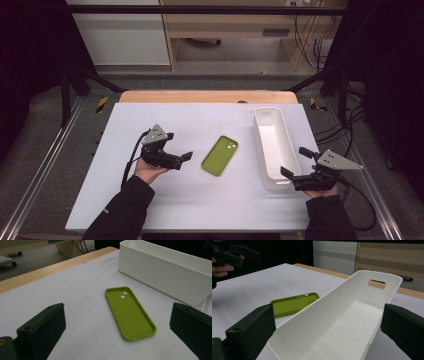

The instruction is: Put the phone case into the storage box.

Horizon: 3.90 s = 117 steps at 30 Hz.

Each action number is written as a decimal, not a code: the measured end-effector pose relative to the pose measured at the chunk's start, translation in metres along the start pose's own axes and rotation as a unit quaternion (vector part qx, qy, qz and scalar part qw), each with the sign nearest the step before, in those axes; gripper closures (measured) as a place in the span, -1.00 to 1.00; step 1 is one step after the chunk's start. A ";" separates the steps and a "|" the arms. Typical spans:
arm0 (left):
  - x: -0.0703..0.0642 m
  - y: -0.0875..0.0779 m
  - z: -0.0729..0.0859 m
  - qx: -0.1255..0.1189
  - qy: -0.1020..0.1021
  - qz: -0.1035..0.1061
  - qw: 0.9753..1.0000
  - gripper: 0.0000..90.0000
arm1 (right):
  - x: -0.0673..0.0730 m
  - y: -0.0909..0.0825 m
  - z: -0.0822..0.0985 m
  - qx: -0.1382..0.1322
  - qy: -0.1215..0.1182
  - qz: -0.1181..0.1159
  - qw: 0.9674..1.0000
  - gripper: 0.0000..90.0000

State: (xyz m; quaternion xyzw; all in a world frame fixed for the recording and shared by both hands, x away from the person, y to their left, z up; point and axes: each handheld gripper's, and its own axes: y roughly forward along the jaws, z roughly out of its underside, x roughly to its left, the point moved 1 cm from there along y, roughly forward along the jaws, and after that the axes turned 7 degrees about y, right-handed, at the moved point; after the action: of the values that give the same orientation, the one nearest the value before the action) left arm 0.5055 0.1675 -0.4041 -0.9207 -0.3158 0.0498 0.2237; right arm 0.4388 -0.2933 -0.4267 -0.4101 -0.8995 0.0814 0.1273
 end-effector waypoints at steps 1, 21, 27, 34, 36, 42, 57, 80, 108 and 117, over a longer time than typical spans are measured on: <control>0.000 0.001 -0.001 0.000 0.001 0.000 1.000 -1.00 | 0.000 0.000 0.000 0.000 0.000 0.000 1.000 -0.99; -0.006 0.035 -0.016 0.021 0.005 0.007 1.000 -0.99 | 0.000 0.000 0.000 0.004 -0.002 0.001 1.000 -0.99; -0.007 0.048 -0.020 0.032 0.008 0.006 0.999 -0.99 | 0.000 0.000 0.000 0.002 -0.003 0.001 1.000 -0.99; -0.009 0.062 -0.025 0.042 0.010 0.006 0.999 -0.99 | 0.000 0.001 0.000 0.006 -0.002 0.000 1.000 -0.99; -0.010 0.065 -0.027 0.045 0.013 0.006 0.999 -0.99 | 0.000 0.001 0.000 0.006 -0.001 0.000 1.000 -0.99; -0.010 0.073 -0.033 0.047 0.015 0.004 0.999 -0.99 | 0.000 0.001 0.001 0.006 -0.001 0.000 1.000 -0.99; -0.012 0.098 -0.039 0.069 0.016 -0.003 0.997 -0.98 | 0.000 0.001 0.000 0.005 -0.001 -0.001 1.000 -0.99; -0.009 0.129 -0.017 0.112 0.000 -0.011 0.994 -0.97 | 0.000 0.001 0.000 0.005 -0.001 -0.001 1.000 -0.99; -0.011 0.136 0.010 0.153 -0.016 -0.013 0.988 -0.54 | 0.000 0.001 0.001 0.007 -0.002 -0.001 1.000 -0.99; -0.014 0.133 0.012 0.162 -0.016 -0.012 0.987 -0.19 | 0.001 0.001 0.001 0.007 -0.001 -0.001 1.000 -0.99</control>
State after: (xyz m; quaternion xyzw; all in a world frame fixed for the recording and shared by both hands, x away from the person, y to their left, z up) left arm 0.5660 0.0708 -0.4741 -0.8676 -0.3181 0.1122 0.3653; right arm 0.4391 -0.2921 -0.4274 -0.4085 -0.8993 0.0880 0.1289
